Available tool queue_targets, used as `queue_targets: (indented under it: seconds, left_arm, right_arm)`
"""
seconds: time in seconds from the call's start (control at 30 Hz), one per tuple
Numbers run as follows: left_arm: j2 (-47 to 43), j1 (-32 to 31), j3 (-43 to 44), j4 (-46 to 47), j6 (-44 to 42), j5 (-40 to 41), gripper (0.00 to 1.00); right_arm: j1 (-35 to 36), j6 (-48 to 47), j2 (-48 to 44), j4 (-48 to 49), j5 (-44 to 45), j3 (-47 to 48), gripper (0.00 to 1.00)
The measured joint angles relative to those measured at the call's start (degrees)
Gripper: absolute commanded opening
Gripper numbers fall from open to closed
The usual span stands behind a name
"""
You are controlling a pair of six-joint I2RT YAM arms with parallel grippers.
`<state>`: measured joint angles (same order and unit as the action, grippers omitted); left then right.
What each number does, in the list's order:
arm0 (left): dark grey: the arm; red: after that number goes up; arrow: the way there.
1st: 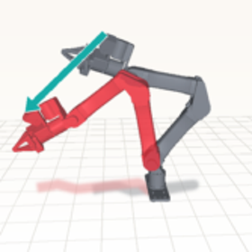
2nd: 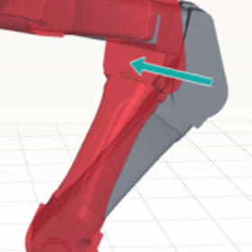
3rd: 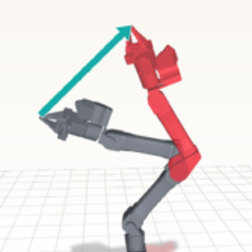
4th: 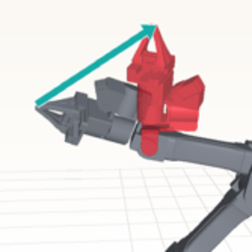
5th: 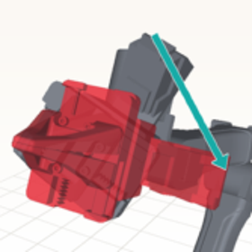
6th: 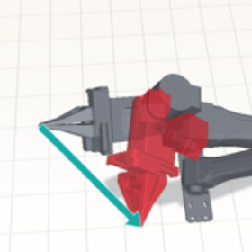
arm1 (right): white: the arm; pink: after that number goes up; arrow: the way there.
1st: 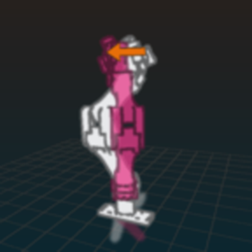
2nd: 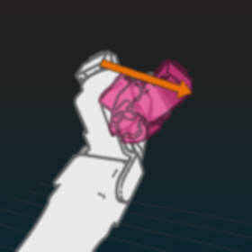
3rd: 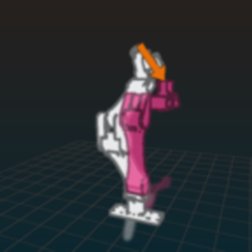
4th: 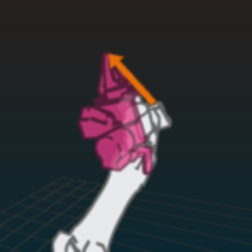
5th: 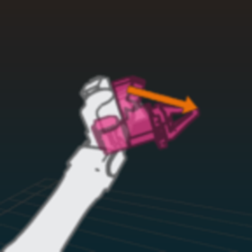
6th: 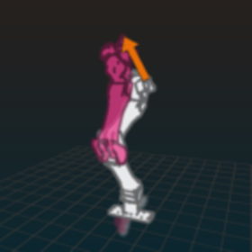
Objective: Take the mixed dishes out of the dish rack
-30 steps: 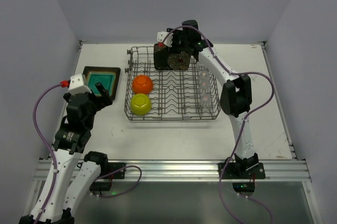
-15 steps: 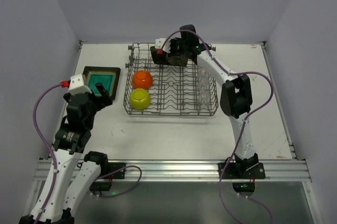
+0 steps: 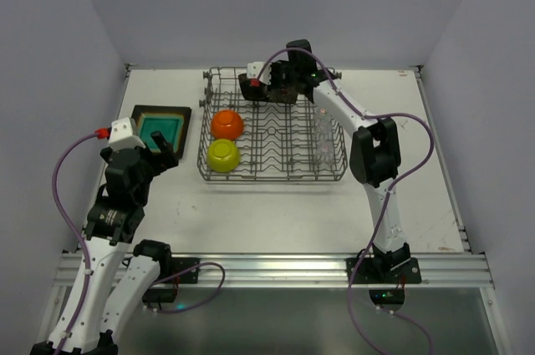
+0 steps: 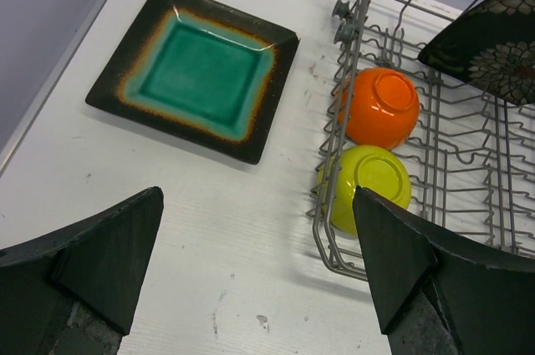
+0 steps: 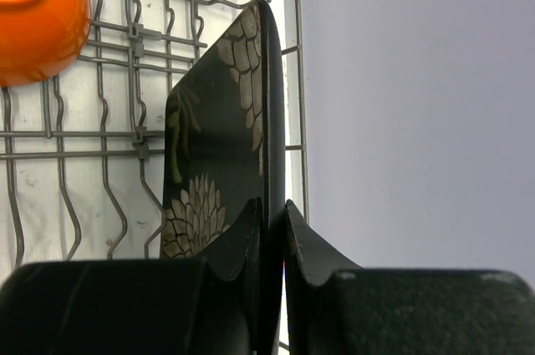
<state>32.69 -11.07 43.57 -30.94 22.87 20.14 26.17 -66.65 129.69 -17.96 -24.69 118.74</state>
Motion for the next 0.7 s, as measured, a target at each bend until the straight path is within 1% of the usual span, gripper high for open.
queue_targets:
  seconds: [0.5,0.7]
  left_arm:
    - [-0.8,0.0,0.0,0.0,0.0,0.0,1.0]
    - [-0.9,-0.3,0.0,0.0,0.0,0.0,1.0]
  right_arm:
    - [-1.0,2.2,-1.0,-1.1,-0.4,-0.2,0.0]
    - [-1.4,5.0,-3.7,0.8,-0.2,-4.3,0.0]
